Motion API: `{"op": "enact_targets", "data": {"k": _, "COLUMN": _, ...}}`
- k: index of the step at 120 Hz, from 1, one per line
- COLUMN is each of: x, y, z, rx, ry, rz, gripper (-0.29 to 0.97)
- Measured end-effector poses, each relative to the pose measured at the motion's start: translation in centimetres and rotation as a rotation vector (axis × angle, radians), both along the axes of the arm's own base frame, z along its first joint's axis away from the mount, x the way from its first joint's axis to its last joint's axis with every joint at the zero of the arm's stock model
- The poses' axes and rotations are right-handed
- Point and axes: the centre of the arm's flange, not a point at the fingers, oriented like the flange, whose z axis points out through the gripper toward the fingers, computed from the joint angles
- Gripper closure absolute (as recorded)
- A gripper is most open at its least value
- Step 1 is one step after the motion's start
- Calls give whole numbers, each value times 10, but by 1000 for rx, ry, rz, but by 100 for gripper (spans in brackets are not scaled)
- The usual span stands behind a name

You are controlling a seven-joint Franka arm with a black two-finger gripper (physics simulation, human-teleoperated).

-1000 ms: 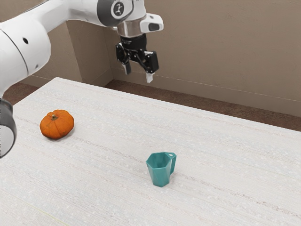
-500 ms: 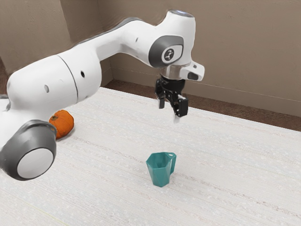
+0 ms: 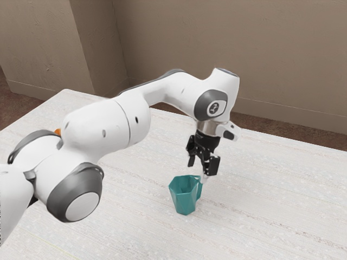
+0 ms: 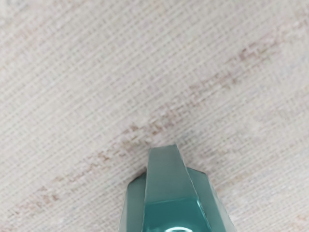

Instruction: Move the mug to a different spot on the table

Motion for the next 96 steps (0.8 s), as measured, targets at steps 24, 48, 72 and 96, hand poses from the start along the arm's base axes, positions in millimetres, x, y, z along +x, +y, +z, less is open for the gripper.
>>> {"op": "enact_targets", "data": {"k": 24, "x": 2, "y": -1, "z": -7, "rx": -40, "ry": 9, "rz": -8, "gripper": 0}}
{"op": "enact_targets", "data": {"k": 48, "x": 2, "y": -4, "z": -7, "rx": -45, "ry": -2, "rz": -8, "gripper": 0}}
{"op": "enact_targets", "data": {"k": 72, "x": 4, "y": 2, "z": -39, "rx": -14, "ry": 27, "rz": 1, "gripper": 0}}
{"op": "enact_targets", "data": {"k": 96, "x": 4, "y": 5, "z": -52, "rx": -2, "ry": 41, "rz": 6, "gripper": 5}}
